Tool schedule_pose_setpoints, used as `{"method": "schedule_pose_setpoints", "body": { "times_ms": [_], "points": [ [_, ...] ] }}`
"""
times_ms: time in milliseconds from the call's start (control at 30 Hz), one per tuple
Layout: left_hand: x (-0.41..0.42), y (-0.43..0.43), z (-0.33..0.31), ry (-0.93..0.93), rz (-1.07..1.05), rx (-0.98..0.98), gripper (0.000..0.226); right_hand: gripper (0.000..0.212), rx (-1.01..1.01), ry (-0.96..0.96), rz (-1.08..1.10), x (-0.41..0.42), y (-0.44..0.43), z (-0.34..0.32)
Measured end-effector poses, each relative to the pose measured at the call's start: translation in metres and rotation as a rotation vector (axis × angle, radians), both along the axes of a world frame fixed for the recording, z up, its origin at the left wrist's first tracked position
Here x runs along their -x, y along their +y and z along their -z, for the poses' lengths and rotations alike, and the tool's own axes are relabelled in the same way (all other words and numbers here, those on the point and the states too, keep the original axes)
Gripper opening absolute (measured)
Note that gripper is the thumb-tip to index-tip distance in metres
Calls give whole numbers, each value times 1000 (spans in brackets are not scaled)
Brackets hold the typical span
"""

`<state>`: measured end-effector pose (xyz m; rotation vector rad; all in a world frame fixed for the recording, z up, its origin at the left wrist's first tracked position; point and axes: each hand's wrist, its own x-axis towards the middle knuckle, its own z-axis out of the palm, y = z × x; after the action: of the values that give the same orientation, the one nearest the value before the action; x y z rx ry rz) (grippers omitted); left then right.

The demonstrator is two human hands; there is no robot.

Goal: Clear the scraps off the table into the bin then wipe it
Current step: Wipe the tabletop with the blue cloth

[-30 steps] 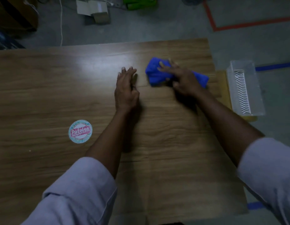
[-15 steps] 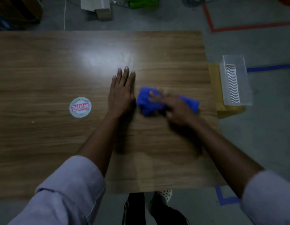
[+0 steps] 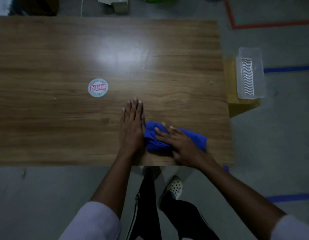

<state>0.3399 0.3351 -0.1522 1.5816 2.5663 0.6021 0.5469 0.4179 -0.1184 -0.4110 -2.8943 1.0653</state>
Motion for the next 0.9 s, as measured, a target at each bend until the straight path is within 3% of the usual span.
{"method": "schedule_pose_setpoints", "body": {
  "times_ms": [100,233,333,467,567,700,833,900],
  "points": [
    [-17,-22,1,17,-27,-8,53,92,-4,-42,-72,-16,36,-5],
    [-28,-32,0,20,-70,-20,55,72,-27,-33,345,1,89,-5],
    [-35,-36,1,18,-111,-22,55,77,-29,-27,483,12,59,3],
    [-43,-47,-3,-36,-102,-5,55,84,-46,59,339,-6,-19,10],
    [-46,-57,-8,-52,-62,0,53,82,2,19,231,-24,-57,5],
    [-42,-67,-7,-54,-19,-22,52,81,-153,-43,83,-42,-40,3],
    [-44,-67,-1,-67,-27,-108,50,66,-276,-198,568,-47,-19,-2],
    [-47,-68,-3,-172,-65,-199,48,65,-357,-246,762,-23,-48,0]
  ]
}}
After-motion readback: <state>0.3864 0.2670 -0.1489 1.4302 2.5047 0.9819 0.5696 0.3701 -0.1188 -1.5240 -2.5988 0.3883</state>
